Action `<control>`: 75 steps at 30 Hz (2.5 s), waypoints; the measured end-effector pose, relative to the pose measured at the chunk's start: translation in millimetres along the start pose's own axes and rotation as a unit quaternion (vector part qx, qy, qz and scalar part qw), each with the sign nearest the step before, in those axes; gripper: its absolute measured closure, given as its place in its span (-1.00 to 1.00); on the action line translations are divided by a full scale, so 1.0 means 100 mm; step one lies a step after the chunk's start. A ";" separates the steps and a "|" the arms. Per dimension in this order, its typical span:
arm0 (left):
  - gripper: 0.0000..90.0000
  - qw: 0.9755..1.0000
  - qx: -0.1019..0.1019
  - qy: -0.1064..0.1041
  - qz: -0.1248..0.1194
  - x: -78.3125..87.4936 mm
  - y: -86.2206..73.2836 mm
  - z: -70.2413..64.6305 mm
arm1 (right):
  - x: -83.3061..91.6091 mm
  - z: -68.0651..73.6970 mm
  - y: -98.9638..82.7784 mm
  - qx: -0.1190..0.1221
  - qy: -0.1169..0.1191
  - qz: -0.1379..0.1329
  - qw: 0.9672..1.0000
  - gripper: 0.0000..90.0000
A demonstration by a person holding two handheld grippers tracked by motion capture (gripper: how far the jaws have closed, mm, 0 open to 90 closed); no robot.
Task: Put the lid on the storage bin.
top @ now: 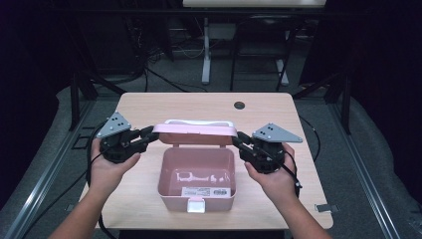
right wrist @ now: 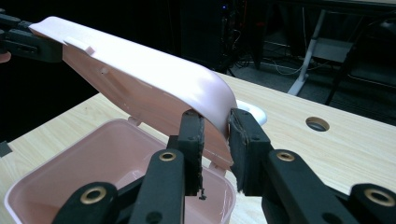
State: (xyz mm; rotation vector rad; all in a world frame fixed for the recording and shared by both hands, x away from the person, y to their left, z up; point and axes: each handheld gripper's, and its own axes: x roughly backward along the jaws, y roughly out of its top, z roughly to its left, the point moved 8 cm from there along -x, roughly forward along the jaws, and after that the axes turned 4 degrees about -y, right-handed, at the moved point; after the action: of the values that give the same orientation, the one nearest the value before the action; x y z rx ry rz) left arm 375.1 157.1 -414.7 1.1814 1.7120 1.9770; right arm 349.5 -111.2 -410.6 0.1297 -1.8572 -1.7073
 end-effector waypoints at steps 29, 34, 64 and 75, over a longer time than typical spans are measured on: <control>0.59 0.999 0.005 -0.024 0.021 0.20 -0.20 -0.22 | 0.15 0.09 -0.20 0.009 0.021 0.010 1.000 0.60; 0.59 0.999 0.007 -0.030 0.020 0.21 -0.24 -0.23 | 0.17 0.11 -0.23 0.007 0.027 0.007 1.000 0.55; 0.56 0.999 0.014 -0.035 0.025 0.25 -0.39 -0.28 | 0.33 -0.08 -0.49 -0.036 0.033 0.032 0.998 0.49; 0.55 0.999 0.015 -0.036 0.026 0.27 -0.44 -0.30 | 0.31 -0.20 -0.50 -0.049 0.017 0.026 0.998 0.48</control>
State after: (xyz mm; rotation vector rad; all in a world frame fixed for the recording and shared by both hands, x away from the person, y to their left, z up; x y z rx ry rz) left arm 323.6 165.8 -443.0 1.3039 1.6971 1.9202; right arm 318.1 -151.5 -446.1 0.0685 -1.7348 -1.7454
